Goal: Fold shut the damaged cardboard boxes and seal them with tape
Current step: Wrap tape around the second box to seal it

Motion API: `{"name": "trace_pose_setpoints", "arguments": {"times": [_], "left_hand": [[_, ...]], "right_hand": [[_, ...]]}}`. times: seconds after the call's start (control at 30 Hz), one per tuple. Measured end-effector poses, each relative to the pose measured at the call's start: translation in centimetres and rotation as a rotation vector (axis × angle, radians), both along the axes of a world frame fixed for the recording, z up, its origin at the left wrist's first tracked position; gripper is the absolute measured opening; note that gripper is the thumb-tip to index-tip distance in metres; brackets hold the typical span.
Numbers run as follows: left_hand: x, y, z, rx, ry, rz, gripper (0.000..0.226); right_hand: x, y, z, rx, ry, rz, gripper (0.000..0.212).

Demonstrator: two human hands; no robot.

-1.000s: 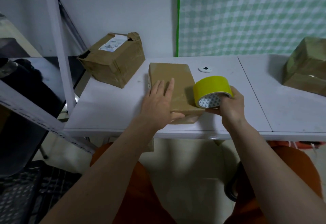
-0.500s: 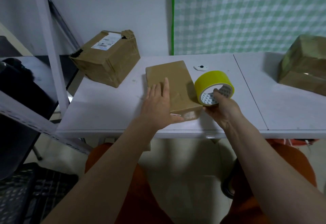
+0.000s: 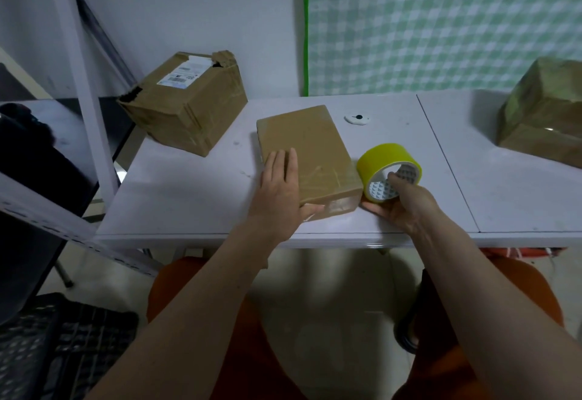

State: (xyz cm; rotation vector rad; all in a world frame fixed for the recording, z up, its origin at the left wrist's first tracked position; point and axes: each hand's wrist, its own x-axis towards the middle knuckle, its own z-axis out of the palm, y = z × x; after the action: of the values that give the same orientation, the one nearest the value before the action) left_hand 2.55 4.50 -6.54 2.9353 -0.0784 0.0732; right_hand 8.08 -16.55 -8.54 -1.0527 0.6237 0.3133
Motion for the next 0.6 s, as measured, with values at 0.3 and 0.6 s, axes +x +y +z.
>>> {"name": "trace_pose_setpoints", "arguments": {"times": [0.3,0.6], "left_hand": [[-0.9,1.3,-0.5,-0.178,-0.045,0.031,0.097],[0.4,-2.0,3.9,-0.647,-0.114,-0.028,0.106]], "right_hand": [[-1.8,3.4,1.2,0.195,-0.03,0.122,0.023],[-2.1,4.6,10.7,-0.574,-0.667,0.023,0.018]]}}
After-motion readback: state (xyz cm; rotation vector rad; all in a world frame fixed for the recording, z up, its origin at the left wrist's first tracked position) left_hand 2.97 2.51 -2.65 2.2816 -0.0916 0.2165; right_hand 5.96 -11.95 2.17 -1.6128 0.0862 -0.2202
